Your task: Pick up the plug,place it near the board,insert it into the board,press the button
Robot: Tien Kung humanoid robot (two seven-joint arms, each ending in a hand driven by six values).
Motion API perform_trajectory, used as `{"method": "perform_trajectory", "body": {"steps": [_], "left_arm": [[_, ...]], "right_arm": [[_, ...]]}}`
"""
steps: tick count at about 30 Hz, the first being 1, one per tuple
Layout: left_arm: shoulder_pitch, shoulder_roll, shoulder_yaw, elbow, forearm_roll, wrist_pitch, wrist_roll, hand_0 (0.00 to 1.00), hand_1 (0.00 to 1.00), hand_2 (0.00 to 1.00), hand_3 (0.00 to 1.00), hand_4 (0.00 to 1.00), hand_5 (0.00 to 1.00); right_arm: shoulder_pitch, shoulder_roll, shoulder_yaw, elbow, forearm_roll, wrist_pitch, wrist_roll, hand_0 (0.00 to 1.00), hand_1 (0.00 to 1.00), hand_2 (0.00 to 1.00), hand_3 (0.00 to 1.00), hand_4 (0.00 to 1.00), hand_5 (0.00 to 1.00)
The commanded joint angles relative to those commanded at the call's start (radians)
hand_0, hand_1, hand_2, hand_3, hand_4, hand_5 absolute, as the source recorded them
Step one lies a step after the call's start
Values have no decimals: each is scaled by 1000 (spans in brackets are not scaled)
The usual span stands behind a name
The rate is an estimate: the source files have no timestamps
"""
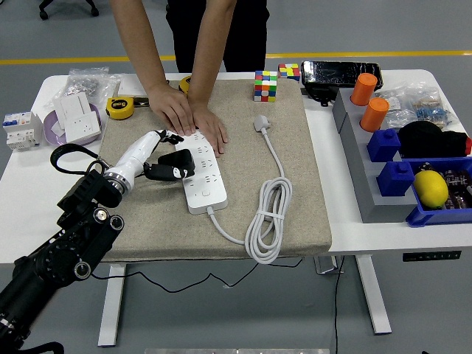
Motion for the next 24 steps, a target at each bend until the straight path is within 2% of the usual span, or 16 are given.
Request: {"method": "perform_trajectory", "body": {"steps": [2,3,8,9,14,15,24], "left_arm": [[0,-1,0,1,23,1,2,836,853,746,714,998,207],[0,-1,0,1,27,1,3,807,813,733,693,998,214],[-3,-2,0,0,58,10,1,807,813,733,693,998,214],[-3,-2,0,0,61,10,2,781,782,690,649,998,205],[-4,-3,-1,4,78,17,4,781,782,690,649,998,205],[-5,-3,-1,4,84,17,4,754,761,646,623,998,205],[-7,-12,-6,15,136,22,8,745,751,636,605,998,199]], "right_arm": [[-1,0,0,0,0,0,0,849,757,745,779,998,876],[-1,0,-1,0,1,0,0,848,757,745,780,998,875],[1,-1,-2,0,2,-1,1,848,757,745,780,998,875],[1,0,-1,0,2,-1,1,848,757,745,780,998,875],[2,0,-1,0,2,-1,0,848,757,745,780,998,875],[2,-1,-1,0,2,-1,1,848,757,745,780,998,876],[2,-1,-2,0,3,-1,1,848,757,744,780,998,875]]}}
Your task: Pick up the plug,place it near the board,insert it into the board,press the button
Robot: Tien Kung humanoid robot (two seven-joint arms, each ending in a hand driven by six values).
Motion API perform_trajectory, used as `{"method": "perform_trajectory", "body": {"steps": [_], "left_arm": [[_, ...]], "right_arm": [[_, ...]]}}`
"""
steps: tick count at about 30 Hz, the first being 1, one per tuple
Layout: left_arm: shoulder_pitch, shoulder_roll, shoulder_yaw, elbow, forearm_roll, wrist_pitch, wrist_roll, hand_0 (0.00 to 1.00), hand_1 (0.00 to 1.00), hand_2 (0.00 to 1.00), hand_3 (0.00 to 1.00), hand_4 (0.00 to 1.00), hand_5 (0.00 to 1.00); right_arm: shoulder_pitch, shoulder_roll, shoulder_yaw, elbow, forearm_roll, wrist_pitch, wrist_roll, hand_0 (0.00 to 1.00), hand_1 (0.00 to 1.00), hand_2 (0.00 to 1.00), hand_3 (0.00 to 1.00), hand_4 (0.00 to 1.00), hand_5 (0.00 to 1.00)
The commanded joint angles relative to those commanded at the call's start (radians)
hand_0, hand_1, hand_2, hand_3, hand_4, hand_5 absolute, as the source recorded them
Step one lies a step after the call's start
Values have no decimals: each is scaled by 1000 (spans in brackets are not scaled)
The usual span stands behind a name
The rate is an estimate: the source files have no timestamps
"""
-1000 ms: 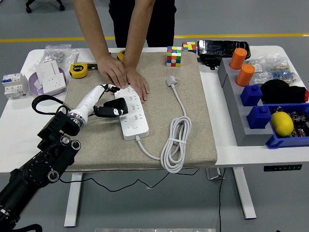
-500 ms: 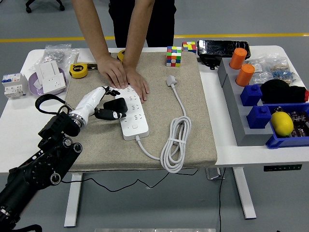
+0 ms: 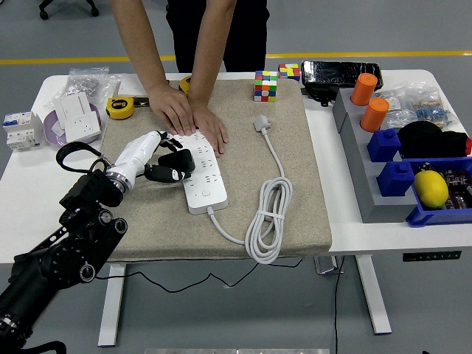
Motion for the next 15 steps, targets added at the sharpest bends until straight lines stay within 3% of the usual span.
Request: {"method": "perform_trajectory", "body": {"steps": [8,9,14,15], "left_arm": [[-5,-7,2,12,28,4,4,740,749,631,598,998,200],[-6,-7,2,12,30,5,4,723,735,573,557,970,193],[-8,-11,-1,22,41,22,4,723,735,573,557,970,193],[-8,-14,-3,25,46,29,5,500,605,531,532,906,200]], "right_arm": [[0,-1,0,0,-1,0,-1,848,757,745,779,998,875],[0,-1,0,0,-1,0,0,848,757,744,779,998,875],[1,-1,1,0,-1,0,-1,848,757,744,779,998,875],[1,-1,1,0,-1,0,-1,848,757,744,779,998,875]]}}
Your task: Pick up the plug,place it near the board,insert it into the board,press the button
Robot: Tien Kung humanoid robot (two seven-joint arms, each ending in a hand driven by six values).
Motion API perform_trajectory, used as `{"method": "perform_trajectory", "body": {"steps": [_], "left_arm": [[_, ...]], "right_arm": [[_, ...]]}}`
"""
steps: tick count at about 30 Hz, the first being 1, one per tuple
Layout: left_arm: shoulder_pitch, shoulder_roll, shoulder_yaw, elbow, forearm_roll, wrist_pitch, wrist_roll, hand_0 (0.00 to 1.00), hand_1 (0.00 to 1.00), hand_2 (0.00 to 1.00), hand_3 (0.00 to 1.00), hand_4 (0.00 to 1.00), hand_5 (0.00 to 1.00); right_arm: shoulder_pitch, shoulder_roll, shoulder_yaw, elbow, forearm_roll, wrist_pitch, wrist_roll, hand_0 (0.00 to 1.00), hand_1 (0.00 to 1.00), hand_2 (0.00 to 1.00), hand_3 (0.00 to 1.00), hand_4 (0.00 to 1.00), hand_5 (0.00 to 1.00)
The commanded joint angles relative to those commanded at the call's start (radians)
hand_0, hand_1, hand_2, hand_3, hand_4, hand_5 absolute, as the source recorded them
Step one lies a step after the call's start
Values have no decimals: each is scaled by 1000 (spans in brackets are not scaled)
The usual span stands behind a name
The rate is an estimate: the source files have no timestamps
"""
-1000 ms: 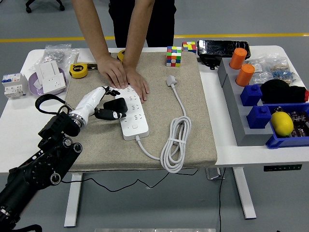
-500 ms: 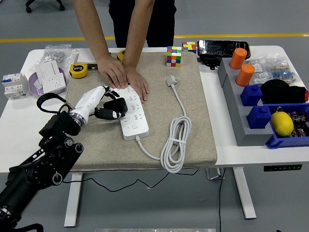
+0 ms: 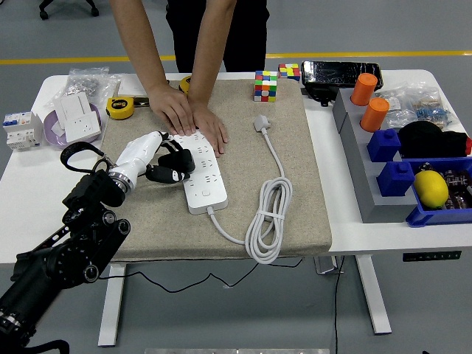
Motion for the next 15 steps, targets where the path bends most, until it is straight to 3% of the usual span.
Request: {"method": "perform_trajectory", "body": {"steps": [5,6,11,12,15], "left_arm": [[0,-8,-1,11,38,22,11,500,605,531,532,906,200],[-1,-10,-1,15,47,22,14,398,482,498,521,716,123],[-2,-18,-8,30,71,27,21,398,482,498,521,716,123],[-2,-18,-8,32,73,24,24,364,392,463,482,617,68],[-2,-18,-7,34,73,15,28,364,392,463,482,617,68]], "right_arm": [[-1,1,0,0,-1,0,0,848,757,744,779,998,875],[-1,1,-1,0,0,0,1,848,757,745,779,998,875],[-1,1,-1,0,1,0,0,848,757,745,779,998,875],[-2,1,-2,0,1,0,0,847,757,745,779,998,875],[-3,1,-3,0,1,-1,-1,847,757,745,779,998,875]]}}
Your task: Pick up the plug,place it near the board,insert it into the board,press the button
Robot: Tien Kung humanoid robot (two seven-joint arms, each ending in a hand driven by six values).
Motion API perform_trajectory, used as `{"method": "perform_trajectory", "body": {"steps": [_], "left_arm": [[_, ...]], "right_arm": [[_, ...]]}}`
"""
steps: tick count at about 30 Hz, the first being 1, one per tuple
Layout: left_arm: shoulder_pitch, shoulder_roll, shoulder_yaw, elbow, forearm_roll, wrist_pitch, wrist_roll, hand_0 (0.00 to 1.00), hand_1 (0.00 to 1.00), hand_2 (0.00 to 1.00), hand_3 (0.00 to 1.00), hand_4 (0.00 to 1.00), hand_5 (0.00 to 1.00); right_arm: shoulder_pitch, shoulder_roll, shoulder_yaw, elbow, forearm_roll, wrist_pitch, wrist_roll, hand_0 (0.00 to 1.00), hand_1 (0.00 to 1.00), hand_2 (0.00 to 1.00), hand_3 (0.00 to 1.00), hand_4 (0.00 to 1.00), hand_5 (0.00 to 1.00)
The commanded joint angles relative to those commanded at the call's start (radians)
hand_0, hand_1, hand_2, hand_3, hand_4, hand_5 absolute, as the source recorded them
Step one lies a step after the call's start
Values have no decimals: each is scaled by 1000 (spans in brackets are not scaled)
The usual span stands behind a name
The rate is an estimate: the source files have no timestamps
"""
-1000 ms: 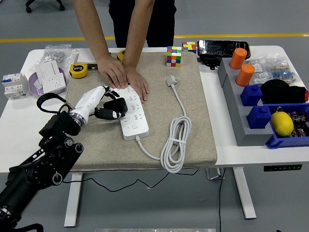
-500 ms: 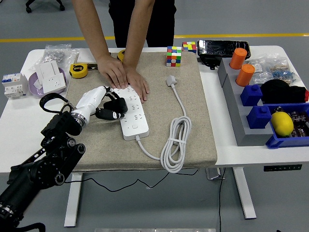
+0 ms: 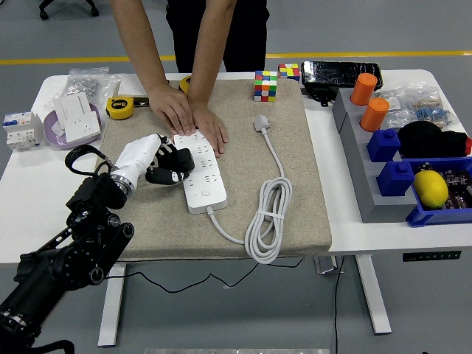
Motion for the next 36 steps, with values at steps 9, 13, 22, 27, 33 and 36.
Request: {"method": "perform_trajectory", "body": {"steps": [9,13,22,27,33,36], "left_arm": [[0,3,-2,-1,-8,-1,-1,362,369,440,456,555,15],[2,3,-7,-1,-23,3,-6,362,369,440,456,555,15],[12,3,-21,-13,-56,13,-18,368,381,432,442,539,18],[15,4,-27,-19,-55,14,-19,369,381,431,440,538,18],[22,9,-44,-40,-52,11,-17,370,383,430,439,538,20],[26,14,-49,-54,-60,9,-15,370,383,430,439,538,20]], "right_arm": [[2,0,-4,0,4,-1,0,847,757,745,779,998,875],[2,0,-5,0,5,-2,0,847,757,745,779,998,875],[1,1,-10,0,6,-2,-2,848,757,745,779,998,875],[1,0,-10,0,5,-2,-2,848,757,745,779,998,876],[1,0,-10,0,5,-2,-3,847,757,745,779,998,874],[0,0,-11,0,6,-2,-3,847,757,745,779,998,874]]}}
